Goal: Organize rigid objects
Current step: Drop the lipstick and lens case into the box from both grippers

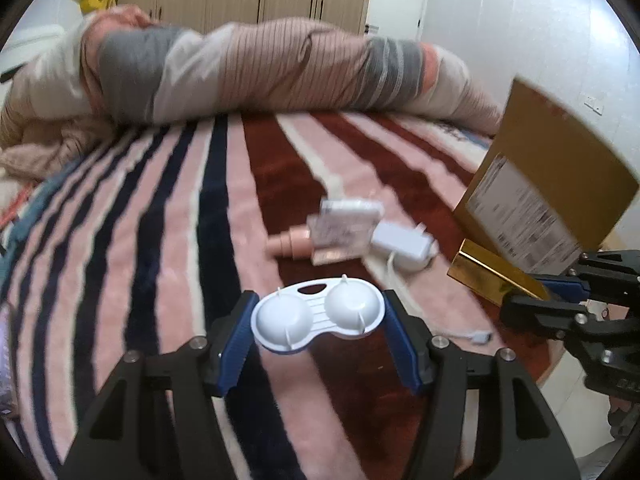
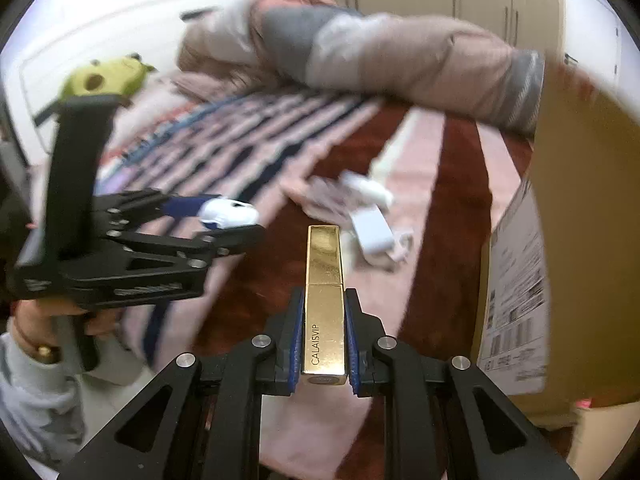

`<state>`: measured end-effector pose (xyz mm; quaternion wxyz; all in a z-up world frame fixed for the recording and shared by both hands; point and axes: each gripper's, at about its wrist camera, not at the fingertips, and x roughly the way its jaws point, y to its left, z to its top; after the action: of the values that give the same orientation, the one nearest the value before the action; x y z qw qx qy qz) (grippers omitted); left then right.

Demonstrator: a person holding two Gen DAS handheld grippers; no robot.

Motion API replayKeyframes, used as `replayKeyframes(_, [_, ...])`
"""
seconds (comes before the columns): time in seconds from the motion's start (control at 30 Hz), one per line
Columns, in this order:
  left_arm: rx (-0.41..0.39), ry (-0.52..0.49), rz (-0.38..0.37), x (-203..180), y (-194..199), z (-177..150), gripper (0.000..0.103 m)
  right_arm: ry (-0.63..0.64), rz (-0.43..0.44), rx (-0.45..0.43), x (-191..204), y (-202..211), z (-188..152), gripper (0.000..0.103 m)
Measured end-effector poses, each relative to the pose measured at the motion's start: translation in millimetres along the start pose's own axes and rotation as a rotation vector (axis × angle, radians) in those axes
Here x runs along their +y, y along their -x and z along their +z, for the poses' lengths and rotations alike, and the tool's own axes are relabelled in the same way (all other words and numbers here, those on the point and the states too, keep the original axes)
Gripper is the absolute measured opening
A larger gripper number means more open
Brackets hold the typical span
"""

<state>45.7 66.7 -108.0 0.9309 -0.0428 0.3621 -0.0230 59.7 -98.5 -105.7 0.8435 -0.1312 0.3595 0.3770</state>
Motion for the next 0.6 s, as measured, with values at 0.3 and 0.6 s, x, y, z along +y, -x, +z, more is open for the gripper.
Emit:
replayKeyframes(0.3, [-0.185, -0.123, -0.073, -54, 80, 60, 0.059, 0.035, 0.0, -0.253, -4, 106, 30, 0.013])
replayKeyframes(0.6, [-0.241, -0.274, -0.255, -152, 77, 128, 0.059, -0.098, -0.18, -0.356, -91, 161, 21, 0.013])
